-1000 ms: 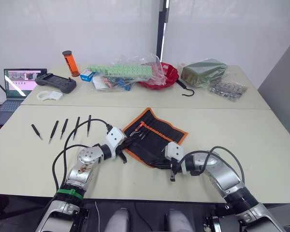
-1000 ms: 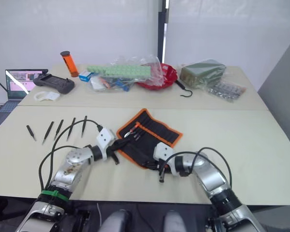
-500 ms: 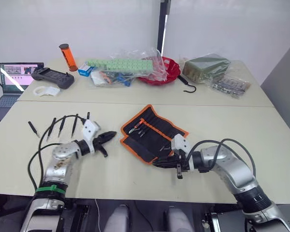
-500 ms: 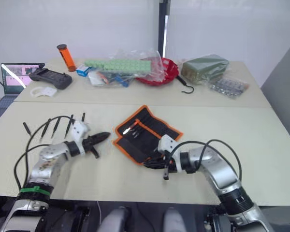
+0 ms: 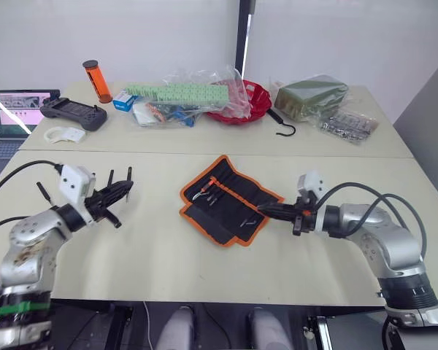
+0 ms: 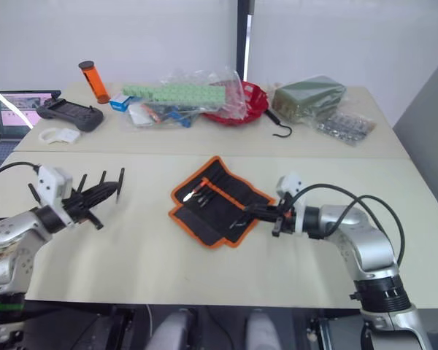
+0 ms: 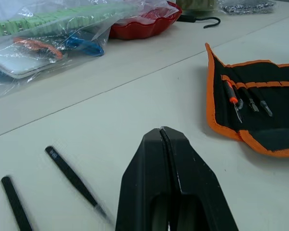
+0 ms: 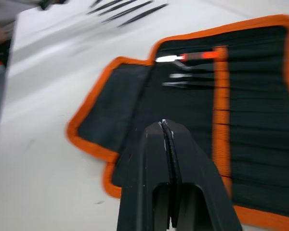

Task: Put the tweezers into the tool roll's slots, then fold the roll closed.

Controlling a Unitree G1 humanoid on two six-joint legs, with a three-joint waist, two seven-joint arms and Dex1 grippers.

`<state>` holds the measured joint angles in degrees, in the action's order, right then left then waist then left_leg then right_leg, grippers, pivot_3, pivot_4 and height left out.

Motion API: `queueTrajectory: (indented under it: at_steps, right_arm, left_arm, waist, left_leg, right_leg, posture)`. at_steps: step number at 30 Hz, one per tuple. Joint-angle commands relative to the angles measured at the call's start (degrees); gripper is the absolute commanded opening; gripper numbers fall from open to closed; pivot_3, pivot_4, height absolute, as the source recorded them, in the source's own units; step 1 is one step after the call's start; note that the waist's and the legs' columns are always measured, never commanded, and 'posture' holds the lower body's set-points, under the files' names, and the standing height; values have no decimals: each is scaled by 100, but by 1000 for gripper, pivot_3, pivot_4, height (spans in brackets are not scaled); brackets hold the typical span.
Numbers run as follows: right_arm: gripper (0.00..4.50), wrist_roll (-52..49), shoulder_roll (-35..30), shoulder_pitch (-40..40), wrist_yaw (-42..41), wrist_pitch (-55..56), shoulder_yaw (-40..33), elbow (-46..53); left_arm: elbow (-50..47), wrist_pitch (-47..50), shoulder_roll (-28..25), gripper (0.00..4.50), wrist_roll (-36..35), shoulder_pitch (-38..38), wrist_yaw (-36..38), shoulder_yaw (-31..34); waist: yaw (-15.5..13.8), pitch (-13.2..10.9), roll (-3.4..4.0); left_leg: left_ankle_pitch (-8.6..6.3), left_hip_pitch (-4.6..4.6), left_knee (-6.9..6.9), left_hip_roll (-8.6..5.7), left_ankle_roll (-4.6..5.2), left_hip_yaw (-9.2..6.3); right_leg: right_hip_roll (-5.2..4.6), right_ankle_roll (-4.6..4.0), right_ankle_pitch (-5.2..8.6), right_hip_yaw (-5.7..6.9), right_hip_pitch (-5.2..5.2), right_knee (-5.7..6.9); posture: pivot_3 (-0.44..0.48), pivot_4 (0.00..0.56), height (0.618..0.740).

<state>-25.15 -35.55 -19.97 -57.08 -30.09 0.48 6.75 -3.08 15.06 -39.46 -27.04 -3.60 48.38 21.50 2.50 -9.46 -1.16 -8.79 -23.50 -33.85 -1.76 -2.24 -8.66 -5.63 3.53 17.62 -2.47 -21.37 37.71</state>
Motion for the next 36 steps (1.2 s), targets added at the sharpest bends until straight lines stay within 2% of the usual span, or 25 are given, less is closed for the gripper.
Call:
queueTrajectory:
  at_steps: [1, 4, 5, 7, 11, 18, 19, 22, 26, 30, 36]
  right_arm:
    - [0, 399, -56, -281, 113, 680, -31, -251]
    - [0, 67, -23, -727, -314, 255, 42, -647]
    - [260, -57, -17, -924, -464, 75, 67, -725]
    - [784, -218, 9, -1255, -758, -120, 166, -783]
    - [2164, -279, 205, -1871, -1248, -234, 573, -738]
    - [4500, -177, 608, -2496, -1712, -86, 964, -863]
    - [4500, -226, 739, -2667, -1811, -111, 1051, -863]
    - [4500, -278, 911, -2885, -1958, -223, 1144, -886]
    - [4500, -191, 950, -2948, -1992, -198, 1169, -915]
    - [4500, -149, 966, -2977, -1936, -242, 1194, -870]
    - [4500, -83, 971, -2903, -1581, -203, 1105, -652]
  left_arm:
    - [-727, 140, -8, 26, -146, 560, -352, 621]
    - [-1192, 158, 301, 26, -200, 1362, -727, 1222]
    - [-1289, 71, 459, 3, -131, 1627, -912, 1427]
    - [-1448, 9, 794, 538, -188, 2010, -1252, 1818]
    - [-1665, -234, 1492, 1767, -144, 2741, -1885, 2536]
    - [-2048, -320, 2288, 4114, -398, 3459, -2619, 3141]
    - [-2118, -377, 2535, 4486, -454, 3629, -2777, 3267]
    - [-2276, -460, 2917, 4486, -526, 3868, -3037, 3386]
    - [-2369, -475, 3025, 4486, -488, 3977, -3201, 3274]
    - [-2262, -382, 2850, 4486, -416, 3837, -3416, 3192]
    - [-2100, 167, 2238, 4486, -649, 3209, -3792, 3171]
  waist:
    - [-8, -4, 1]
    - [0, -10, -1]
    - [1, -14, -1]
    - [-2, -20, 2]
    - [-37, -27, -12]
    - [-185, -32, -24]
    - [-170, -32, -25]
    - [-133, -31, -28]
    - [-205, -30, -33]
    - [-183, -30, -34]
    - [-158, -29, -34]
  left_leg:
    - [0, 0, 0, 3, 0, 2]
    - [0, 1, -1, 7, 0, 16]
    - [0, 2, -1, 9, -1, 21]
    - [0, 1, -1, 16, -1, 27]
    - [-2, 1, -1, 25, -3, 30]
    - [-4, -11, -10, 30, -10, 36]
    - [-4, -13, -10, 34, -12, 37]
    - [-8, -17, -9, 46, -19, 66]
    - [-11, -29, -10, 60, -23, 59]
    - [-10, -33, -12, 61, -25, 65]
    - [-9, -33, -12, 68, -25, 67]
  right_leg:
    - [1, -3, -2, 0, -1, -1]
    - [1, -10, -6, -8, -1, -7]
    - [1, -11, -7, -11, 0, -6]
    - [3, -18, -11, -13, -3, -11]
    - [11, -21, -12, -12, -2, -14]
    - [12, -26, -15, -8, -3, -38]
    - [13, -28, -18, -6, -2, -50]
    - [14, -31, -26, -15, -10, -62]
    - [33, -35, -26, -8, -24, -60]
    - [32, -39, -29, -10, -27, -60]
    - [39, -42, -31, -12, -36, -54]
  posture:
    - [0, 150, 740]
    - [0, 150, 740]
    - [0, 150, 740]
    - [0, 150, 740]
    - [0, 150, 740]
    - [0, 150, 740]
    - [0, 150, 740]
    - [0, 150, 740]
    - [0, 150, 740]
    - [0, 150, 740]
    - [0, 150, 740]
